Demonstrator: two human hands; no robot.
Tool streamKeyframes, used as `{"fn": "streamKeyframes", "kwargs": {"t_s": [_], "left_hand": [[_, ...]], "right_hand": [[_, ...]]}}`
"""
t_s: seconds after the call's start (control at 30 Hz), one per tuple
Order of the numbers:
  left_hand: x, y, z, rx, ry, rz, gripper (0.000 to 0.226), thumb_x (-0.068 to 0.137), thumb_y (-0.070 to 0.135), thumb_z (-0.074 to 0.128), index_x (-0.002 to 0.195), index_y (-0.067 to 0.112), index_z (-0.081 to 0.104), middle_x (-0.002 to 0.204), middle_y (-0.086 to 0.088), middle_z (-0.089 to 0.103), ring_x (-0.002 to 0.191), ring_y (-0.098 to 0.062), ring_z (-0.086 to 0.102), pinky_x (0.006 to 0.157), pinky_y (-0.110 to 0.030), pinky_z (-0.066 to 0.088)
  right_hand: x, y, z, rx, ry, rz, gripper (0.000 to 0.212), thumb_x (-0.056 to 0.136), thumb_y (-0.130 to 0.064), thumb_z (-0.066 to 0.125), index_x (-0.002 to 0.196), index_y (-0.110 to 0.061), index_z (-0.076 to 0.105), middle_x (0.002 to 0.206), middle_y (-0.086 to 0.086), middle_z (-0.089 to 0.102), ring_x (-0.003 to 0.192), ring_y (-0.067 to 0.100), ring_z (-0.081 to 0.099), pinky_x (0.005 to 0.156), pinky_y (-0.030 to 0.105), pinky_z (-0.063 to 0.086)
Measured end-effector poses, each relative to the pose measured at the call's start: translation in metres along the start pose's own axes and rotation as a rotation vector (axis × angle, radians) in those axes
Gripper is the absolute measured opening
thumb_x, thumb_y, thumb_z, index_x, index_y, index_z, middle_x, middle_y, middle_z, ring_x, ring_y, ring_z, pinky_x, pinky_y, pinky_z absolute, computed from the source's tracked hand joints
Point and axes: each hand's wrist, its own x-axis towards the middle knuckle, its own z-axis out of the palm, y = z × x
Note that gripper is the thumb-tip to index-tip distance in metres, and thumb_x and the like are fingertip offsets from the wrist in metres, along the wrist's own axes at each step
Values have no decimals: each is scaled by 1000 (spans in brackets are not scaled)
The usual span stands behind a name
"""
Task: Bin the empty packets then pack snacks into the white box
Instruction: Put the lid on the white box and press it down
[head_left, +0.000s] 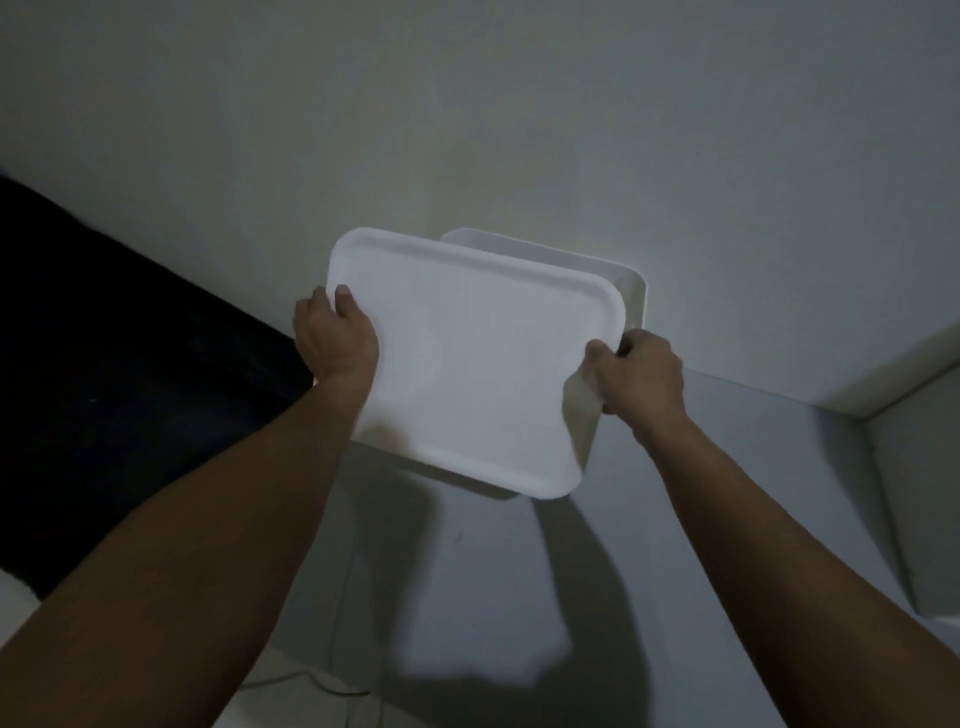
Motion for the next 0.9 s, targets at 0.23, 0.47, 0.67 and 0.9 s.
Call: {"fn": "streamKeyframes", "kwargs": {"t_s": [0.23,0.47,0.67,0.9], "left_hand": [[17,65,34,-160,-152,68,32,97,19,43,105,-5,63,105,-23,66,96,-34,62,80,-32,46],[38,88,74,49,-394,76,23,77,-2,48,83,-5,70,88,-20,70,81,-34,66,69,-34,52],[40,90,104,190,-480,58,16,81,0,53,90,-10,63,101,-26,66,92,-40,64,69,-35,48],[42,88,122,277,-413,154,19,81,5,51,91,-7,62,102,-27,62,105,-41,51,84,-43,46]], "right_hand": [[57,-3,-39,156,169,119,35,72,-38,76,92,-17,57,86,5,61,65,26,68,67,47,61],[110,-2,-51,88,111,211,14,79,-20,74,83,-7,72,76,10,69,55,24,68,35,20,48],[143,1,-37,70,97,249,10,75,-13,71,79,-4,72,73,10,68,59,29,70,55,44,61],[160,16,-21,27,61,239,14,77,-15,70,80,-2,73,75,12,70,59,30,70,59,46,62]]}}
